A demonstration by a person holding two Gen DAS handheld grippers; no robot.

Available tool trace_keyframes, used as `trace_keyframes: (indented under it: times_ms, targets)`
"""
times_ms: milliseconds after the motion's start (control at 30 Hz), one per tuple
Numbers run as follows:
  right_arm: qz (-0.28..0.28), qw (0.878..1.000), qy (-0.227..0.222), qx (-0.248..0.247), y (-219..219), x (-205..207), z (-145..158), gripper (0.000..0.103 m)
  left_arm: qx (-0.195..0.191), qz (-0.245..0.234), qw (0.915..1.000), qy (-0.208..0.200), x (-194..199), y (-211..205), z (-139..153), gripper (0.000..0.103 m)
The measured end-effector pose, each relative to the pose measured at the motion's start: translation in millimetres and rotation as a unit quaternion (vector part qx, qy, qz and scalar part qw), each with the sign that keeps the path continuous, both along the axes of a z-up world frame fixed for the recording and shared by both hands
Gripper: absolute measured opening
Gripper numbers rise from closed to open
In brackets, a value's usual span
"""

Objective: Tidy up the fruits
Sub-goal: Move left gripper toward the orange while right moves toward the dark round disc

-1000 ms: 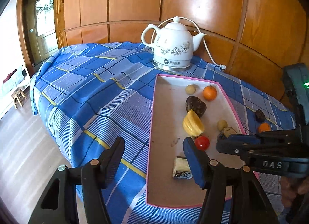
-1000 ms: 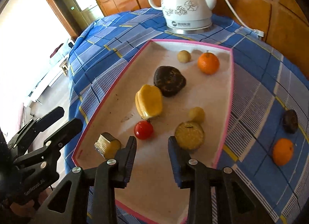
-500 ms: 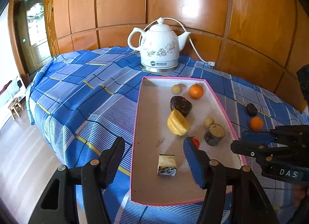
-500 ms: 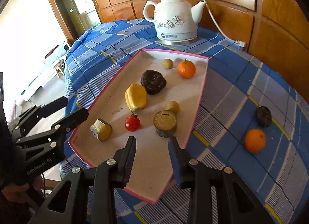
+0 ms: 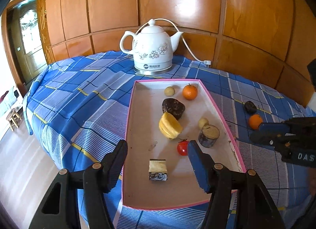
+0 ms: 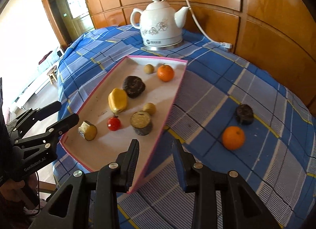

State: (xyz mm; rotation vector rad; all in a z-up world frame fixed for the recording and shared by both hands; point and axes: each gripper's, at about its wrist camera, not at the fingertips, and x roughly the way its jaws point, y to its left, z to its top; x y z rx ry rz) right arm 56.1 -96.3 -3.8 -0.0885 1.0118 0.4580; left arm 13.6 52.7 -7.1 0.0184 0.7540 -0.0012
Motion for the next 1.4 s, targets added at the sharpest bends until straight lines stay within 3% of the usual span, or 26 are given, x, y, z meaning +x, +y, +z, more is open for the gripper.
trace_keyframes:
  times_ms: [700, 967, 1233, 1400]
  targets:
    - [-0.058, 0.998, -0.009, -0.028, -67, 10, 7, 0.035, 0.016, -0.048, 0.9987, 0.007, 6, -33, -1, 0.064]
    - [-0.089, 0.994, -0.003, -0.056, -110, 19, 5, 0.035, 0.017, -0.088, 0.9958, 0.017, 14, -58, 0, 0.064]
    - [-0.193, 0.98, 0.023, -0.053, -185, 33, -17, 0.035, 0.03, -0.169, 0.9851, 0.013, 23, -110, 6, 0.065]
    - [-0.254, 0.965, 0.065, -0.025, -216, 39, -33, 0.035, 0.015, -0.21, 0.9766, 0.046, 41, -147, -4, 0.065]
